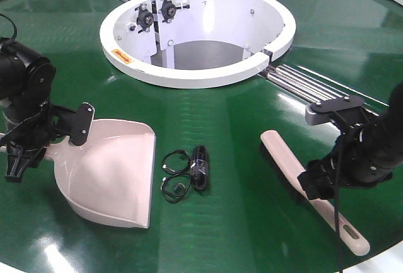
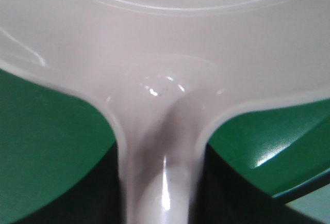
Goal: Clean and inspect green conveyor with broom and dustpan
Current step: 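Lower the right gripper onto the pink brush handle and grasp it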
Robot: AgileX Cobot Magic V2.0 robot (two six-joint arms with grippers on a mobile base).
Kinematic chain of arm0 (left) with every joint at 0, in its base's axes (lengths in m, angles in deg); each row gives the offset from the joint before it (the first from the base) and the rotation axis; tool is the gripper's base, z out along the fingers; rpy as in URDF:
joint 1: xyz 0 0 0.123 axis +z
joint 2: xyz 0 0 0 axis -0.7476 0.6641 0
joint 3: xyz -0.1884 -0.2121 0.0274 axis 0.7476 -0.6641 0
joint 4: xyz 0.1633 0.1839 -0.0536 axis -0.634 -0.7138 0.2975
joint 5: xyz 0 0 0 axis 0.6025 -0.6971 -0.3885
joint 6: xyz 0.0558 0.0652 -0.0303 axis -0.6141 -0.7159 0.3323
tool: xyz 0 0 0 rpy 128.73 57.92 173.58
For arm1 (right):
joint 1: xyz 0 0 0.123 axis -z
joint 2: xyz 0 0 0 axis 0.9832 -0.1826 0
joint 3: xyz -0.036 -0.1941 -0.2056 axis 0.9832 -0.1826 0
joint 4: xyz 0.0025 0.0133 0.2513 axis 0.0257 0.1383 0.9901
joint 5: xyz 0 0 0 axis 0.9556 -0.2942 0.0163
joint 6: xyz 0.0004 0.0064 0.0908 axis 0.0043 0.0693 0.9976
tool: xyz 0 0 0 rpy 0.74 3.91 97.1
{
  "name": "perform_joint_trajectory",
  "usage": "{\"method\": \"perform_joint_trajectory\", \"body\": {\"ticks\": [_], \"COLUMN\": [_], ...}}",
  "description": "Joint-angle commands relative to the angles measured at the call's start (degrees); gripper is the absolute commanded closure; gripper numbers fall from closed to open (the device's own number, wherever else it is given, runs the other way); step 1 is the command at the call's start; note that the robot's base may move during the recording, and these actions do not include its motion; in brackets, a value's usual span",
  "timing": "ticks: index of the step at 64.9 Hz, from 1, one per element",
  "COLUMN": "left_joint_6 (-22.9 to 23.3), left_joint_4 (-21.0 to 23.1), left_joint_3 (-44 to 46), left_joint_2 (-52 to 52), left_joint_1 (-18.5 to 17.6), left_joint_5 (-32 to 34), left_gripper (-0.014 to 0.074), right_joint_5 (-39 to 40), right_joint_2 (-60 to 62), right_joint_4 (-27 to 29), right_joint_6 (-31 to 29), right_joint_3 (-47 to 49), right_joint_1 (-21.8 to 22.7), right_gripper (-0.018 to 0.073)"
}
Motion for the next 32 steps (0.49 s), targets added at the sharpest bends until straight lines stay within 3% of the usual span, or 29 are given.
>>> {"method": "perform_joint_trajectory", "body": {"ticks": [1, 32], "left_joint_6": [0.1, 0.1], "left_joint_4": [-1.6, -1.6], "left_joint_3": [1.6, 1.6], "left_joint_2": [-2.9, -2.9], "left_joint_1": [-0.3, -0.3], "left_joint_5": [-1.1, -1.1], "left_gripper": [0.0603, 0.0603], "right_joint_5": [-0.8, -2.8], "right_joint_2": [-1.8, -11.9], "right_joint_4": [-0.7, 0.4], "right_joint_6": [-0.1, -1.9], "right_joint_3": [2.8, 4.1], "right_joint_1": [0.0, 0.0], "right_gripper": [0.0046, 0.0051]}}
